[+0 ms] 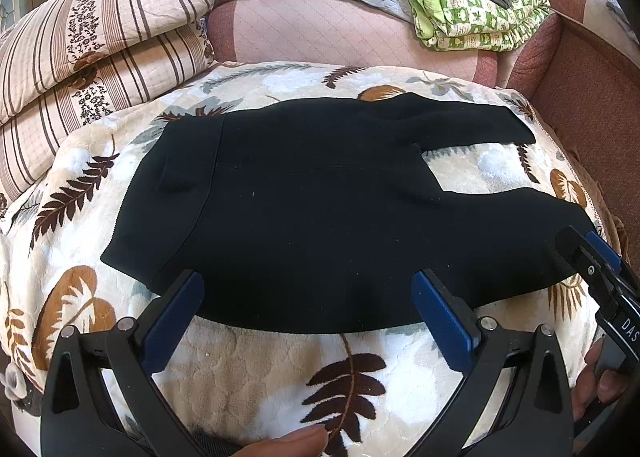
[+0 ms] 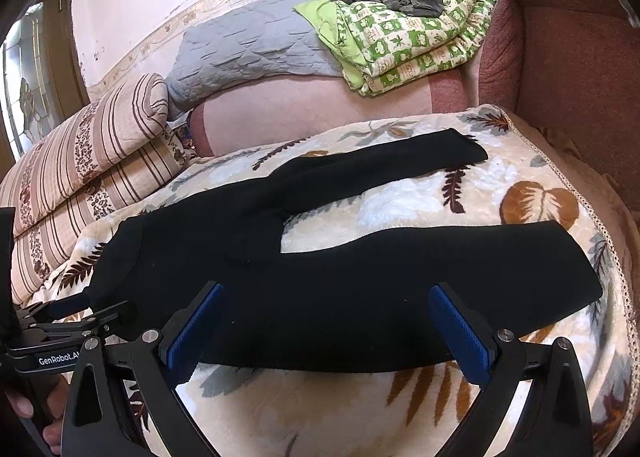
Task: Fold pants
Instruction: 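Position both grippers open at the waistband of the black pants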
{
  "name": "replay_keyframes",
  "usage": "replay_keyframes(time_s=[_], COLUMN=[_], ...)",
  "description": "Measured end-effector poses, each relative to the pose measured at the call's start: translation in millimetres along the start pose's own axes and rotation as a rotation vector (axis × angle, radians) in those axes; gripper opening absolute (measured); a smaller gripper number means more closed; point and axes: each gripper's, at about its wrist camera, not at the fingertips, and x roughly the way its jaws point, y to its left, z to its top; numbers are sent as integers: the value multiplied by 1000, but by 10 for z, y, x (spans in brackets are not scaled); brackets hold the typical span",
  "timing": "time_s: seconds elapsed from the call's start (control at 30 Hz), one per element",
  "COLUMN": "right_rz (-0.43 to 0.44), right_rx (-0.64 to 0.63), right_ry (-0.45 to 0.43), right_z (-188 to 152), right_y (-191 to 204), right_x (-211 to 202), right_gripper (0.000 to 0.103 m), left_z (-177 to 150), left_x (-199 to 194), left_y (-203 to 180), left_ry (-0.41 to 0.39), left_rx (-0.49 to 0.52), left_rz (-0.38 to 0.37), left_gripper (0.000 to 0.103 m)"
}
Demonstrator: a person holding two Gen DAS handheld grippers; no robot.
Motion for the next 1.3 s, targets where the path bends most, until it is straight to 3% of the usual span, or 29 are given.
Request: replay_keyframes(time_s=[1.3], right_rz=[-23], right_rx=[24], right_ry=[-30], right_z=[32], right_y=[-50], right_x=[-55], right_gripper=[102], left_z=[-27], left_x=[1], left_y=[-11], left_ry=[3], left_rx=[-4], left_rz=[0], left_gripper=[103])
